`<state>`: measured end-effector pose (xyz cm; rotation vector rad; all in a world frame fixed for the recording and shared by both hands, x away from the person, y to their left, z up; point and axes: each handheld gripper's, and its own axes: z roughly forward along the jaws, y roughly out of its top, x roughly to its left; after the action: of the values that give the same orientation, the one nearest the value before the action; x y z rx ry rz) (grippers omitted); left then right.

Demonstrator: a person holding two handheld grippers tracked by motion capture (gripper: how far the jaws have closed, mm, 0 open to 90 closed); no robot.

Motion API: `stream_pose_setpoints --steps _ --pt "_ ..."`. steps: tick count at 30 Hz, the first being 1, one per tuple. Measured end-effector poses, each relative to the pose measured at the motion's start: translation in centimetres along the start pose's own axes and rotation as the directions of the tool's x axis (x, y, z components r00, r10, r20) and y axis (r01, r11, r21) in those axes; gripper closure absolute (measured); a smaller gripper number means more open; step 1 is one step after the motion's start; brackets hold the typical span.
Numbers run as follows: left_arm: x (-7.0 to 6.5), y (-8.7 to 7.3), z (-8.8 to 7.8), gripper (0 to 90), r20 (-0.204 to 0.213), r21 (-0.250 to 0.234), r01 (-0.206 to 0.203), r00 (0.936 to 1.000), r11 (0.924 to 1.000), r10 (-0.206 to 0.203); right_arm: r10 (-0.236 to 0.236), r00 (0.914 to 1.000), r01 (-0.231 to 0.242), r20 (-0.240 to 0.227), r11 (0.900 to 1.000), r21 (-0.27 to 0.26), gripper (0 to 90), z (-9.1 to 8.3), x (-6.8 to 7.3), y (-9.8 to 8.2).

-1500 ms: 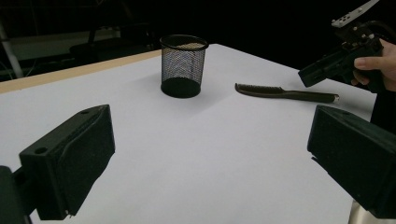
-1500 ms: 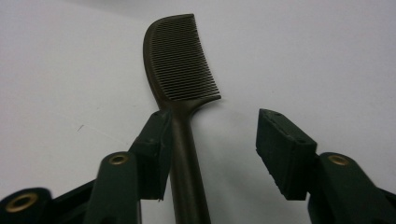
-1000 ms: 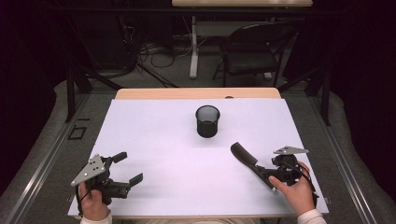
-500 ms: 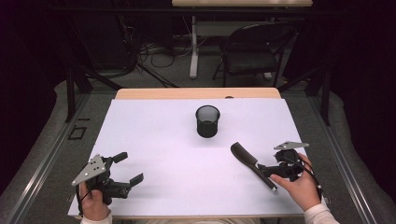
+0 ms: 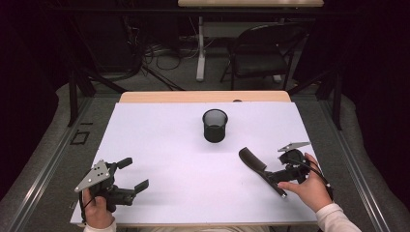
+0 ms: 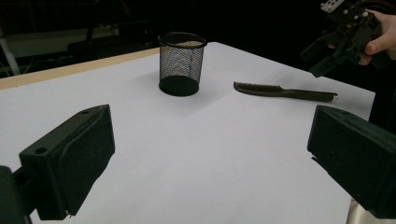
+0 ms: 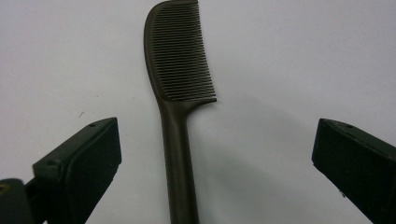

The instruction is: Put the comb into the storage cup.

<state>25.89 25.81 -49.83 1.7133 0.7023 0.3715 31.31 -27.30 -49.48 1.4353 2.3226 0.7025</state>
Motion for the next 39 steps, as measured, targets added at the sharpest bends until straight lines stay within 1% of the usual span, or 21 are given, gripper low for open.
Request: stream_pose_setpoints --steps 1,7,10,11,12,13,16,19,23,27,28,29,30,31,32,33,35,36,37,38,39 --pt "0.0 0.0 0.0 1.1 0.001 0.0 -0.001 1.0 1.0 0.001 -0.005 1.0 0.005 0.001 1.0 0.002 1.3 0.0 0.1 0.1" --pt "0.0 0.0 0.0 1.1 0.001 0.0 0.0 1.0 1.0 0.0 -0.051 0.9987 0.051 -0.002 0.997 0.055 1.7 0.4 0.5 0.7" --pt "0.0 0.0 0.0 1.0 0.001 0.0 -0.001 1.0 1.0 0.001 -0.064 0.9979 0.064 -0.005 0.994 0.087 2.4 0.6 0.6 1.0" --pt "0.0 0.0 0.0 1.1 0.001 0.0 -0.001 1.0 1.0 0.001 -0.063 0.998 0.063 -0.006 0.994 0.091 2.4 0.7 0.7 1.1" --pt "0.0 0.0 0.0 1.1 0.001 0.0 -0.001 1.0 1.0 0.001 -0.074 0.9972 0.074 -0.006 0.993 0.095 2.4 0.8 0.7 1.2" --pt "0.0 0.0 0.0 1.1 0.001 0.0 -0.001 1.0 1.0 0.001 -0.069 0.9976 0.069 -0.006 0.992 0.101 2.4 0.8 0.7 1.3" --pt "0.0 0.0 0.0 1.0 0.001 0.001 -0.002 1.0 1.0 0.002 -0.078 0.9969 0.079 -0.011 0.991 0.111 2.9 1.1 0.7 1.5" --pt "0.0 0.0 0.0 1.0 0.0 0.001 -0.001 1.0 1.0 0.001 -0.083 0.9963 0.085 -0.024 0.989 0.123 6.1 1.3 0.7 1.7" --pt "0.0 0.0 0.0 1.1 0.002 0.003 -0.001 1.0 1.0 0.001 -0.095 0.9947 0.1 -0.039 0.984 0.149 8.9 1.5 0.6 1.8" --pt "0.0 0.0 0.1 1.1 0.001 0.004 -0.001 1.0 1.0 0.001 -0.11 0.9926 0.117 -0.051 0.979 0.166 13.9 1.6 0.6 2.0" --pt "0.0 0.0 0.1 1.1 0.001 0.004 -0.001 1.0 1.0 0.001 -0.116 0.9917 0.124 -0.055 0.978 0.169 14.6 1.7 0.7 2.0" --pt "0.0 0.0 0.1 1.1 0.001 0.005 -0.002 1.0 1.0 0.002 -0.115 0.9917 0.123 -0.057 0.979 0.16 15.1 1.8 0.7 2.0" --pt "0.0 0.0 0.1 1.1 0.001 0.005 -0.002 1.0 1.0 0.002 -0.13 0.9898 0.139 -0.059 0.974 0.18 15.3 1.8 0.7 2.1" --pt "0.0 0.0 0.1 1.0 0.002 0.006 -0.002 1.0 1.0 0.002 -0.129 0.9897 0.138 -0.061 0.975 0.172 15.8 1.9 0.8 2.1" --pt "0.0 0.0 0.1 1.1 0.004 0.005 -0.001 1.0 1.0 0.001 -0.148 0.9874 0.157 -0.056 0.963 0.218 16.3 1.8 0.8 2.3" --pt "0.0 0.0 0.1 1.0 0.004 0.006 -0.002 1.0 1.0 0.002 -0.152 0.9866 0.161 -0.06 0.965 0.207 16.8 2.0 0.9 2.2" --pt "0.0 0.0 0.1 1.1 0.005 0.007 -0.002 1.0 1.0 0.002 -0.163 0.9848 0.172 -0.06 0.961 0.218 19.0 2.1 1.1 2.2" --pt "0.0 0.0 0.1 1.1 0.004 0.007 -0.002 1.0 1.0 0.002 -0.173 0.9827 0.183 -0.066 0.961 0.207 19.7 2.3 1.1 2.2" --pt "0.0 0.0 0.1 1.1 0.002 0.009 -0.002 1.0 1.0 0.002 -0.175 0.9826 0.184 -0.061 0.96 0.209 20.1 2.4 1.2 2.1" --pt "0.0 0.0 0.1 1.1 0.003 0.009 -0.002 1.0 1.0 0.002 -0.185 0.9808 0.194 -0.061 0.955 0.223 21.2 2.5 1.3 2.2" --pt "0.0 0.0 0.1 1.0 0.003 0.009 -0.002 1.0 1.0 0.002 -0.197 0.9786 0.206 -0.058 0.946 0.252 21.7 2.5 1.3 2.3"
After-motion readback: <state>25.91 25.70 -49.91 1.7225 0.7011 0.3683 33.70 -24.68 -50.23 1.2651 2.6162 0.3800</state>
